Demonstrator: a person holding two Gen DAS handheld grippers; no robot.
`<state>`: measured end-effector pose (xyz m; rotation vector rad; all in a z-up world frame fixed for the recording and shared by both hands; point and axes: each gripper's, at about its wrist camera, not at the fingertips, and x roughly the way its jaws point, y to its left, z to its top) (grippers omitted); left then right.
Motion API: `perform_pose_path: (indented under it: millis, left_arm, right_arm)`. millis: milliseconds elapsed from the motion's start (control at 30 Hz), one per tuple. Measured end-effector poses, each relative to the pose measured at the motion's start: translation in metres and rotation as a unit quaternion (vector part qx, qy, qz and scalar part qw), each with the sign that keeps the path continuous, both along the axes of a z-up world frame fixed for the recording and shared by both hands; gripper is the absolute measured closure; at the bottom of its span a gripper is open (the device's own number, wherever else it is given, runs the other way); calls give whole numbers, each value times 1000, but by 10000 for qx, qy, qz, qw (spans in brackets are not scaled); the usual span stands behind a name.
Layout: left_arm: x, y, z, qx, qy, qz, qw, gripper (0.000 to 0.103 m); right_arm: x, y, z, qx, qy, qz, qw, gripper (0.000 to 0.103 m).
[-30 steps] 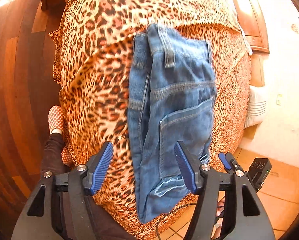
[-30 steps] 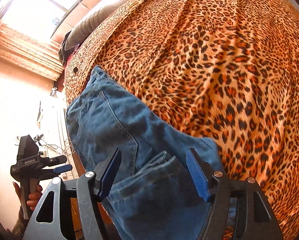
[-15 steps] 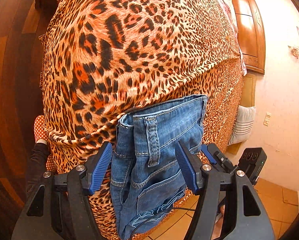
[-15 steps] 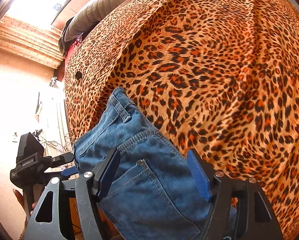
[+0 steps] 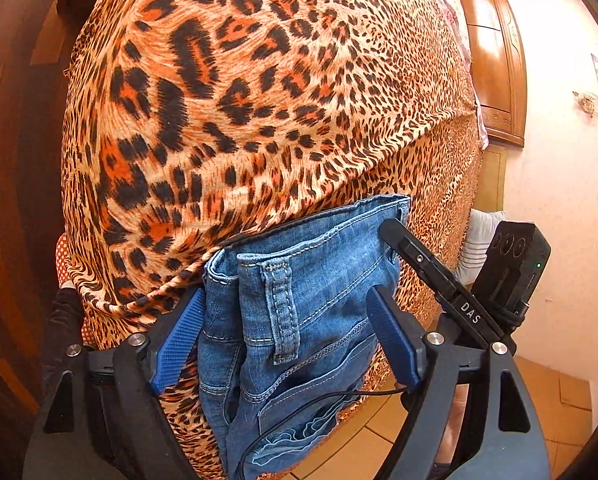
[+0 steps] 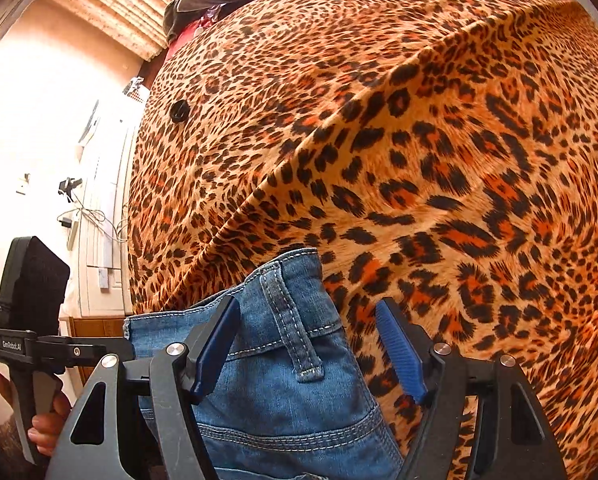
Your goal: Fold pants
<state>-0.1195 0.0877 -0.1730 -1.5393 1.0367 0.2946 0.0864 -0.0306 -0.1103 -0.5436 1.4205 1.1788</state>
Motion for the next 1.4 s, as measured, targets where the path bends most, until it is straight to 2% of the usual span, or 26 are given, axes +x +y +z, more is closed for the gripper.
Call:
perform_pose_path:
  millis: [33,67,100,167,267,367,467,600,767,933,1133,1267,1400]
  left_arm:
    - [2,-2,3,75,-10,-54,10000,23]
    - [2,-5,5,166,-13,-95,9998,34]
    - [3,-7,6,271,42,-145,9995,58]
    - [4,-9,5,377,128,-213,9990,77]
    - [2,-12,15,491,10,-159,9987,84]
    - [6,-23,41,971,-99,-384,9945,86]
    - [14,-37,70,1549,-188,-681,9854,87]
    - [20,-65,110,2269,-358,-1060,9675,87]
    - [18,-103,148,2848,-566,-1487,9453,87]
    - [11,-141,166,2946,-761,-1831,9348,87]
    - [2,-200,170,3011,-856,-2441,9179,87]
    - [1,-238,157,2886,-855,-2877,9092,87]
    - [3,-277,123,2570,-695,-3346,9040,87]
  right_arm:
    - [-4,3,1,3,-43,152,9999,50]
    - [-8,8,-1,-92,-163,257,9995,67]
    - [-13,9,0,-120,-225,322,9992,68]
    - [-17,11,3,-120,-320,408,9986,74]
    - [-20,4,17,98,-330,351,9988,80]
    - [-23,-10,37,372,-244,261,9987,82]
    - [-23,-30,60,703,-174,133,9973,83]
    - [-24,-60,92,1155,-94,-73,9932,83]
    - [-30,-113,129,1665,-12,-305,9856,83]
    - [-43,-173,149,2015,20,-535,9780,83]
    - [-59,-245,143,2182,106,-901,9717,83]
    - [-72,-288,129,2185,154,-1142,9690,82]
    - [-86,-325,109,2008,44,-1248,9716,79]
